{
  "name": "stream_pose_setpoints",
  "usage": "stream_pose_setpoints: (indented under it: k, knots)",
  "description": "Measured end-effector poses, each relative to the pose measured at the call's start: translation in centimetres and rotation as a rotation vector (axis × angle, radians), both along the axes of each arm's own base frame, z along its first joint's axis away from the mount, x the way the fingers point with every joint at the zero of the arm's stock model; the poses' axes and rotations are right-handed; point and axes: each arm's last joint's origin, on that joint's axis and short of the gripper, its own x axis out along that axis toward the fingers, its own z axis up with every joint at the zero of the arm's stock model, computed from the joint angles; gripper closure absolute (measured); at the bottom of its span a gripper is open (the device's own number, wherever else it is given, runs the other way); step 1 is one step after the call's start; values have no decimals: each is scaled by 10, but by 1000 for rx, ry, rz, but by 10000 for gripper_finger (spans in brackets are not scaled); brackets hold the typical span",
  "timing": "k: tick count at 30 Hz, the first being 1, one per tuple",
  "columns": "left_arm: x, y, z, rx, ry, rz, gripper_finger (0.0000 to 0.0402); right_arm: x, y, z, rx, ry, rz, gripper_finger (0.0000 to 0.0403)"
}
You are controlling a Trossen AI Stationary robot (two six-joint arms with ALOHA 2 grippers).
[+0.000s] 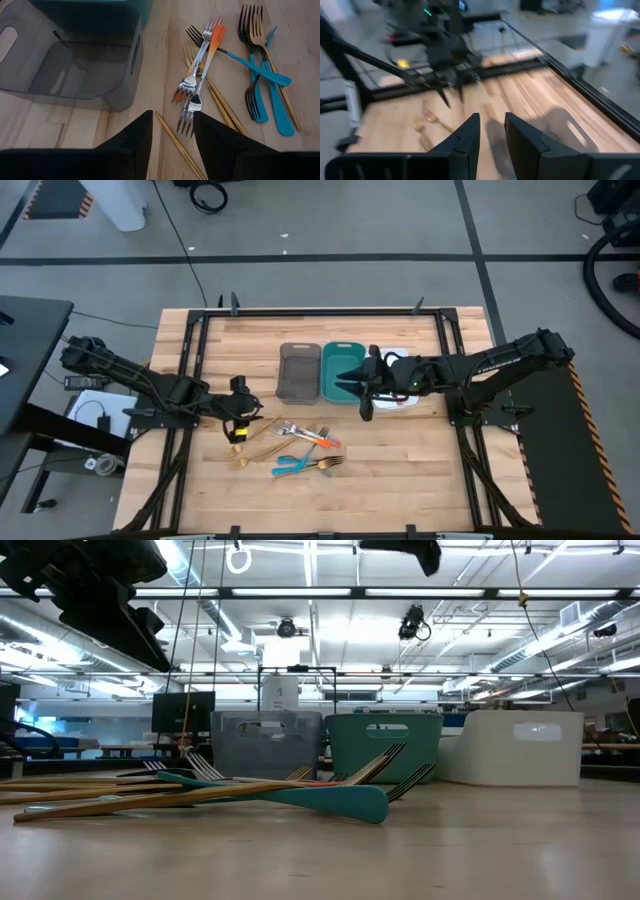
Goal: Sort silverware by color (type)
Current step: Put the orange fork into the white bin
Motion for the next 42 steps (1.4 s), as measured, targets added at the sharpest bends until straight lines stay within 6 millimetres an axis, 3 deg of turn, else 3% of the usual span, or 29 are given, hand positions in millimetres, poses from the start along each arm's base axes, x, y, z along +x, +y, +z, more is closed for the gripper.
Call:
stream_pose_setpoints:
  k: [12,22,42]
  knots:
    - [0,0,0,0,0,0,251,5,-1,15,-27,-151,247,304]
    - [0,0,0,1,1,0,251,12,-1,16,-51,-204,320,304]
    - [-1,0,-1,4,11,0,251,64,5,-48,-34,-77,194,304]
